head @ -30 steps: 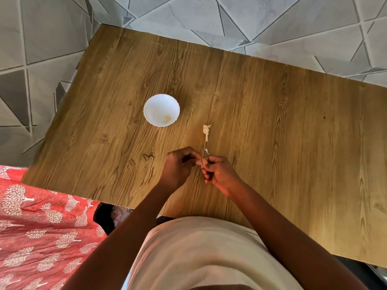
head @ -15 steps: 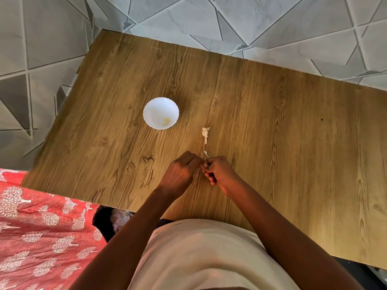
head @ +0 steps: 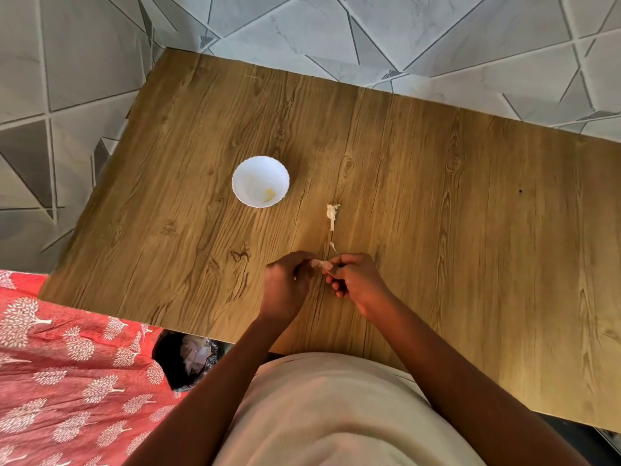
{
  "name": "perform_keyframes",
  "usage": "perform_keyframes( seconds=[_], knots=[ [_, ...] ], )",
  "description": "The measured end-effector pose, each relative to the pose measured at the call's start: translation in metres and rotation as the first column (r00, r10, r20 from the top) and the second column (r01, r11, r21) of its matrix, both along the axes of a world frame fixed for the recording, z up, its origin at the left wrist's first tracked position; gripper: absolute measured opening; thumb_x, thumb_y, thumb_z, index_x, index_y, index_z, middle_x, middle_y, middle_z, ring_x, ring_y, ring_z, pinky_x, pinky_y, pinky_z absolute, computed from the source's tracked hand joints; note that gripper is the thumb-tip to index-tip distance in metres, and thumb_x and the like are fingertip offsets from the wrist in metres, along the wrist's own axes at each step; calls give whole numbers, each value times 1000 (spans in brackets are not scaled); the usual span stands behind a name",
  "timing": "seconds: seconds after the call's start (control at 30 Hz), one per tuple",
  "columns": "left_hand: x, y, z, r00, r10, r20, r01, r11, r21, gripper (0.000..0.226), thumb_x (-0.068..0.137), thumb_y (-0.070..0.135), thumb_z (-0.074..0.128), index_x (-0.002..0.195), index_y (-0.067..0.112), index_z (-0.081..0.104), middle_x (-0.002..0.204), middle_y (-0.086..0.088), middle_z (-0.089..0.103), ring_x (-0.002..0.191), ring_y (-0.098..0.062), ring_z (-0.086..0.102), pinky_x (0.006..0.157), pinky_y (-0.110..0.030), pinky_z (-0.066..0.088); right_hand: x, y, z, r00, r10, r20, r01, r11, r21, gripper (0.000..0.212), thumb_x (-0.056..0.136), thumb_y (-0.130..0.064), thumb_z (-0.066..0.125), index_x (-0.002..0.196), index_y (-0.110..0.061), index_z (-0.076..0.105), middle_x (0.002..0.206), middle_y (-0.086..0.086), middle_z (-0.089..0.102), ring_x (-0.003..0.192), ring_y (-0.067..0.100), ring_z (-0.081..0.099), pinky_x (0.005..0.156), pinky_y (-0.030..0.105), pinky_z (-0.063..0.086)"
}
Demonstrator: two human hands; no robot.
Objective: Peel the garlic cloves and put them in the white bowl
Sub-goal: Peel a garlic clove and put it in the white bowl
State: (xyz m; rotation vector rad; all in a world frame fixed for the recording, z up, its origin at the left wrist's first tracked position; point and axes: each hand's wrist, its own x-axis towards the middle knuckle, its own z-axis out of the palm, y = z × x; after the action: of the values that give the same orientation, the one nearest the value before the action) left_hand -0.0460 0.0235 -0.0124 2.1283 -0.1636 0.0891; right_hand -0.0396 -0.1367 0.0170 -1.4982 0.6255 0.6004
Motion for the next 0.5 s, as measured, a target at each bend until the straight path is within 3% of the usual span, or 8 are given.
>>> perform_keyframes(
  seconds=[0.07, 0.13, 0.23, 0.3, 0.4, 0.5],
  knots=[
    [2, 0, 1, 985, 35, -170, -56, 991, -122, 9, 90, 5, 74, 96, 11, 77, 83, 6, 75, 75, -7, 70, 70, -23, 56, -4, 0, -1, 999, 12, 35, -12, 1000, 15, 13, 97, -9, 65, 90, -1, 73, 67, 7, 64, 53, 12, 52, 48, 24, 41],
    [6, 0, 3, 957, 2, -292, -68, 974, -218, 7, 90, 7, 75, 94, 12, 77, 82, 3, 76, 75, -16, 72, 72, -37, 61, -6, 1, -1, 998, 16, 61, -18, 1000, 25, 13, 98, -11, 64, 91, -5, 73, 68, 6, 65, 54, 11, 53, 48, 24, 41],
    [9, 1, 5, 951, -27, -307, -42, 976, -214, 10, 90, 3, 74, 91, 12, 77, 80, 2, 75, 72, -19, 71, 70, -43, 61, -8, 2, -5, 996, 23, 92, -22, 1000, -17, 13, 99, -12, 63, 93, -5, 73, 69, 5, 66, 55, 12, 54, 49, 24, 42],
    [10, 0, 6, 962, -25, -273, -16, 989, -146, 14, 89, 0, 73, 90, 13, 76, 79, 6, 73, 71, -14, 69, 68, -37, 60, -9, 3, -10, 973, 108, 205, -74, 983, -169, 12, 98, -13, 64, 91, -8, 72, 72, 5, 67, 58, 11, 55, 53, 26, 44],
    [14, -3, 8, 960, -30, -279, 3, 995, -96, 21, 88, -4, 72, 90, 16, 77, 79, 12, 72, 74, -6, 68, 68, -23, 54, -10, 1, -17, 839, 345, 422, -122, 873, -473, 10, 95, -9, 66, 86, -13, 69, 77, -1, 65, 68, 7, 58, 63, 27, 47],
    [18, -3, 11, 948, -59, -311, 21, 992, -124, 23, 86, -7, 72, 92, 15, 78, 83, 9, 74, 80, -6, 70, 74, -26, 58, -8, -5, -18, 686, 512, 517, -98, 769, -631, 10, 91, 0, 65, 91, -10, 69, 84, 0, 65, 76, 9, 61, 67, 28, 52]
  ],
)
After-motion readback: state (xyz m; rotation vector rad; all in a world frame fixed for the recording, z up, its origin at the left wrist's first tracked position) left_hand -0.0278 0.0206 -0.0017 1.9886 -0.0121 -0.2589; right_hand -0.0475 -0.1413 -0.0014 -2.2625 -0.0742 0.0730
